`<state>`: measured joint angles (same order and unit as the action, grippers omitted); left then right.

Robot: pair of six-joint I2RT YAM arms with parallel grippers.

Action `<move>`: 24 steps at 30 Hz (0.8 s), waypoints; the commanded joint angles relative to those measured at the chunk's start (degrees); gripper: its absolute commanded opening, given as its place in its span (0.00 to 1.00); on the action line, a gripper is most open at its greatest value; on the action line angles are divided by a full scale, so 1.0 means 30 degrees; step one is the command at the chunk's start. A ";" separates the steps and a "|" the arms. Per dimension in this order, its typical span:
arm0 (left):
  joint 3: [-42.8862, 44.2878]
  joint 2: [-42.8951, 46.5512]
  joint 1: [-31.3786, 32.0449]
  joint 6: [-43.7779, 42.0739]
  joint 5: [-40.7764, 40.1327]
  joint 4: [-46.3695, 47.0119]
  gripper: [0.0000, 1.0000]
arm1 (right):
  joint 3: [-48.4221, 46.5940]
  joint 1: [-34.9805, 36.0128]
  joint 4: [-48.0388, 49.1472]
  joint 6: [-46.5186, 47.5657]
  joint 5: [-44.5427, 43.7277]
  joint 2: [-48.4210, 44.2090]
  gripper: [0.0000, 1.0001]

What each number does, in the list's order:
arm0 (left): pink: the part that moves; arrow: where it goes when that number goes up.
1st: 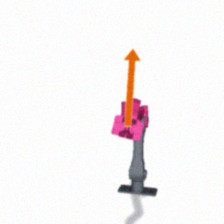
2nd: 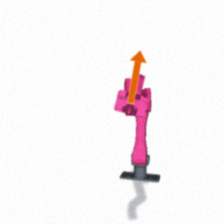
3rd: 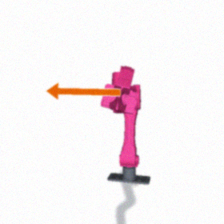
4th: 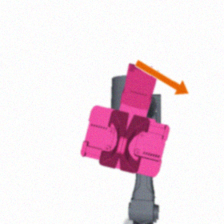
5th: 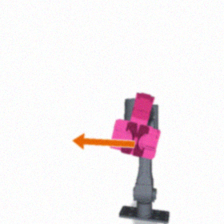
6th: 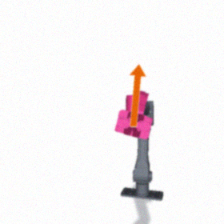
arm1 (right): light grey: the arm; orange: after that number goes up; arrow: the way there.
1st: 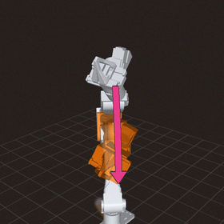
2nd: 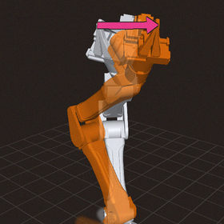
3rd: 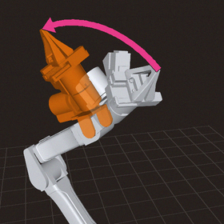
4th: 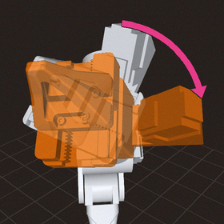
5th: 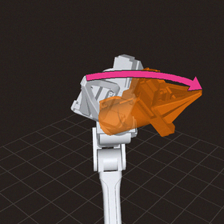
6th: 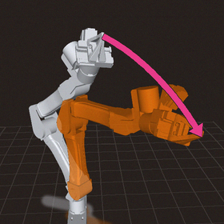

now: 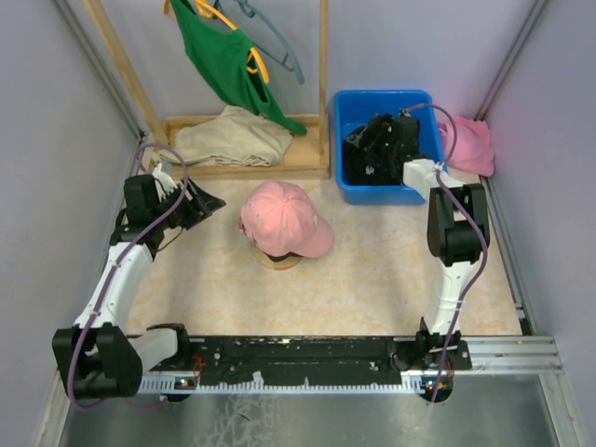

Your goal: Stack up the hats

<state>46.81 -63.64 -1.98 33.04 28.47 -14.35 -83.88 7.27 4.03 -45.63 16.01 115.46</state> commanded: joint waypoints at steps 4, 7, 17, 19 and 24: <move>0.0605 -0.0093 -0.0334 -0.0737 -0.0166 -0.0373 0.68 | -0.2519 -0.0020 0.3493 -0.2630 -0.1477 0.1606 0.92; 0.0635 -0.0131 -0.0454 -0.0890 -0.0143 -0.0496 0.68 | -0.3210 -0.0020 0.3190 -0.2612 -0.2306 0.2276 0.91; 0.0779 -0.0230 -0.0648 -0.1248 0.0059 -0.0863 0.69 | -0.5881 -0.0087 0.1871 -0.2029 -0.4056 0.4275 0.42; 0.1099 -0.0169 -0.0682 -0.1375 0.0318 -0.1030 0.69 | -0.6115 -0.0157 0.1783 -0.1716 -0.4118 0.4328 0.20; 0.2851 0.0660 -0.0659 -0.3190 0.0643 -0.2437 0.70 | -0.5066 -0.0475 0.2744 -0.0653 -0.3145 0.3039 0.00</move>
<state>49.74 -64.23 -3.62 28.42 29.19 -18.81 -98.74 6.68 8.16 -51.00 5.91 128.40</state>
